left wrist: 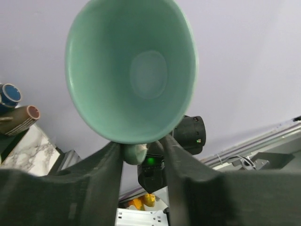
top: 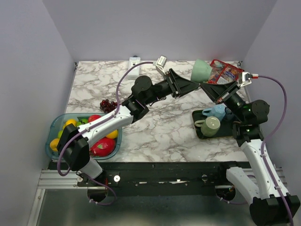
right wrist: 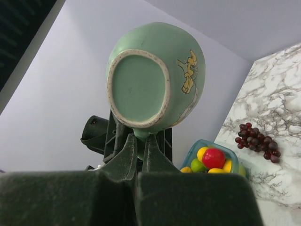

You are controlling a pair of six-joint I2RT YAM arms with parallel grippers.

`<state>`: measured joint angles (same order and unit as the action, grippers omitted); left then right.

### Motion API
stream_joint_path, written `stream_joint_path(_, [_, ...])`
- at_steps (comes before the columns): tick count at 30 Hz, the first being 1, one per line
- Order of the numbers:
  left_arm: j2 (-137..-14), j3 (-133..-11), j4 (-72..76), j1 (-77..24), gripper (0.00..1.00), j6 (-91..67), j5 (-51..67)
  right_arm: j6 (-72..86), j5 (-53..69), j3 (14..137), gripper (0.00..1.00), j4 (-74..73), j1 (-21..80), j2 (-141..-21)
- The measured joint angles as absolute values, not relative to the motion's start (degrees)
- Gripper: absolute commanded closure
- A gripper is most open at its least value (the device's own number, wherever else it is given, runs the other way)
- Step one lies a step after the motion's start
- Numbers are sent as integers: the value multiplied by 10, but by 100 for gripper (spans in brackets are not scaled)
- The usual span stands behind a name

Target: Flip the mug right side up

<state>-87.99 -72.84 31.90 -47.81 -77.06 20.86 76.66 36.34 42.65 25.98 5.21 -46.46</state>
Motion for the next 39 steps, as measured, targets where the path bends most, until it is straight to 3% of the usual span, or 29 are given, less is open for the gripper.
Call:
stream_joint_path(3, [-883, -736, 299, -479, 83, -768, 201, 769, 363, 420, 100, 276, 52, -465])
stream_joint_path(4, [-883, -737, 294, -479, 98, -766, 200, 770, 362, 419, 100, 281, 52, -465])
stream_joint_path(10, [-884, -743, 267, -479, 100, -755, 190, 769, 356, 407, 99, 284, 51, -465])
stream_joint_path(11, [-884, -744, 263, -479, 100, -751, 189, 769, 356, 407, 96, 281, 51, -465])
stream_joint_path(14, [-884, -755, 230, -479, 100, -722, 184, 755, 351, 408, 47, 260, 51, -464])
stream_joint_path(15, [-884, -760, 215, -479, 100, -707, 180, 741, 351, 412, 26, 242, 51, -463])
stream_joint_path(19, [-881, -786, 136, -480, 100, -629, 143, 673, 348, 431, 1, 139, 59, -449])
stream_joint_path(29, [-854, -847, -112, -478, 100, -366, -38, 517, 225, 496, 0, -107, 60, -412])
stream_joint_path(39, [-880, -816, -210, -394, 100, -250, -190, 444, 136, 499, 0, -242, 60, -427])
